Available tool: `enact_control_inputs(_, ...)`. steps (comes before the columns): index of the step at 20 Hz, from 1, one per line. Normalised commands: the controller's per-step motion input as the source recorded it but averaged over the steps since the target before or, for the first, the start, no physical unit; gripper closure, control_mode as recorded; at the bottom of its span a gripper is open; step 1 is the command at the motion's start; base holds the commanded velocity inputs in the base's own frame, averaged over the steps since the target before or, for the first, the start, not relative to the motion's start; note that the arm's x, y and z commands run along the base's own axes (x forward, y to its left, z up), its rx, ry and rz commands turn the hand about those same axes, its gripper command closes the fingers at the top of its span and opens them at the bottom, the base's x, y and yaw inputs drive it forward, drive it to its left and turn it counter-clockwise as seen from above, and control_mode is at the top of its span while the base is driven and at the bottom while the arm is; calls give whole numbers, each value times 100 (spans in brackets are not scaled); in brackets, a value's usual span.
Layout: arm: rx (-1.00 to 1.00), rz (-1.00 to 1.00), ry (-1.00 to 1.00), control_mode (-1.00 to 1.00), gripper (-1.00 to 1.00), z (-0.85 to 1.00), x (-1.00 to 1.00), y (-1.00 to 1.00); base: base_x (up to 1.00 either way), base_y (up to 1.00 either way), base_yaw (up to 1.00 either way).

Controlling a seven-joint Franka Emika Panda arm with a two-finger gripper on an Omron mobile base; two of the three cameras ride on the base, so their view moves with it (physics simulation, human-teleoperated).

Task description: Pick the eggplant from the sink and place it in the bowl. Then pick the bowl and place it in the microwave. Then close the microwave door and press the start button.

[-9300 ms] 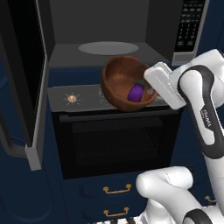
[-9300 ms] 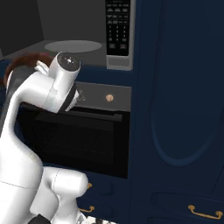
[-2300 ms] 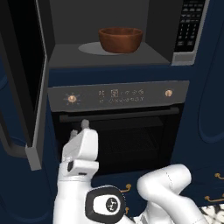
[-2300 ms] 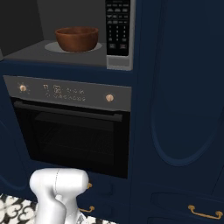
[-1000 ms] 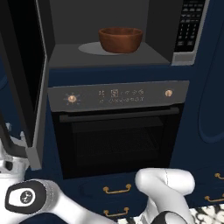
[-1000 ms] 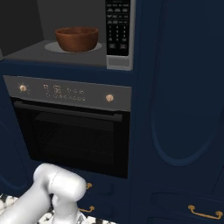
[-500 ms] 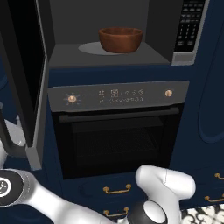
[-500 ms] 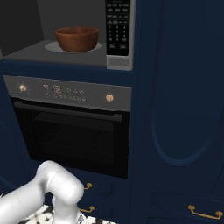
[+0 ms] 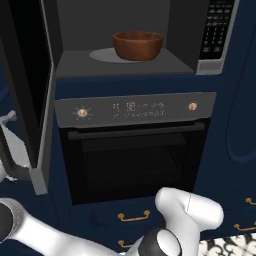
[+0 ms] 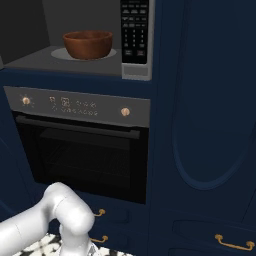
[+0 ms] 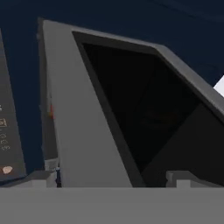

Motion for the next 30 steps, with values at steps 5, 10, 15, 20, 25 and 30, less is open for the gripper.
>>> enact_control_inputs(5,14,-5,0,-100,-100,34,-9,-93,0,0,0)
enact_control_inputs(10,11,-1,0,-100,-100,19,0,-99,0,0,0)
enact_control_inputs(15,11,2,0,-100,-100,18,0,-100,0,0,0)
enact_control_inputs(20,10,15,7,-100,-100,21,0,-99,0,0,0)
enact_control_inputs(25,9,30,20,-100,-100,3,5,-95,0,0,0)
enact_control_inputs(30,10,38,17,-100,-100,0,32,-94,0,0,0)
